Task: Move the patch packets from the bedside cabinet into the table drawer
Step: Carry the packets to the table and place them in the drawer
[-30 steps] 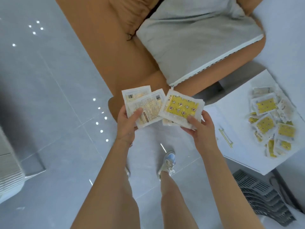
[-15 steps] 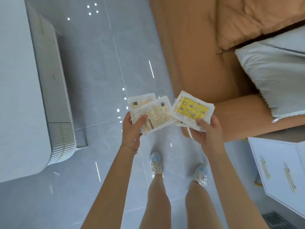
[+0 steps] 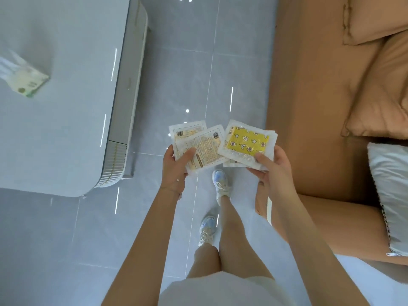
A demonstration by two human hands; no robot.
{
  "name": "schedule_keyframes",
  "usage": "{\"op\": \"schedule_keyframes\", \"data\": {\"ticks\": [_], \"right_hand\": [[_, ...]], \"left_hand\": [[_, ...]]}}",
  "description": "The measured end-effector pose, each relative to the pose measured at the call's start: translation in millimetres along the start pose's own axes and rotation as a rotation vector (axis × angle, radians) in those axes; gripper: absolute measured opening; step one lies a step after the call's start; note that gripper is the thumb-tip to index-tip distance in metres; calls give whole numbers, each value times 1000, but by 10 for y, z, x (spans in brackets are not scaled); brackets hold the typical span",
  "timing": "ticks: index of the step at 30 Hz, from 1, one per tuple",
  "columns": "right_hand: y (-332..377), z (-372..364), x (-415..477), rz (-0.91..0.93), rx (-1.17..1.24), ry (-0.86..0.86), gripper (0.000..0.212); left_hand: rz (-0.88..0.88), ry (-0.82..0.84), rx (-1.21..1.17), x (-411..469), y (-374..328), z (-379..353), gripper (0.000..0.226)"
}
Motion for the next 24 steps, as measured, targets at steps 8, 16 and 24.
{"op": "schedule_keyframes", "data": {"ticks": [8, 16, 24], "right_hand": [[307, -1174, 735, -117, -231, 208, 31], [432, -2355, 1335, -162, -394, 338, 32], [280, -3567, 2016, -170, -549, 433, 31]], "left_hand": [[41, -145, -106, 614, -536, 298, 29], [38, -305, -256, 1166, -942, 861, 27], [35, -396, -392, 1862, -1339, 1412, 22]]}}
Point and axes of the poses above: each hand's wrist, its own x-axis towards the middle knuckle, its own z-axis out of the back of the hand, y = z × x, the point moved 7 cm from there along x, towards the middle knuckle, and after that the axes turned 15 degrees about x, right-handed, at the moved point
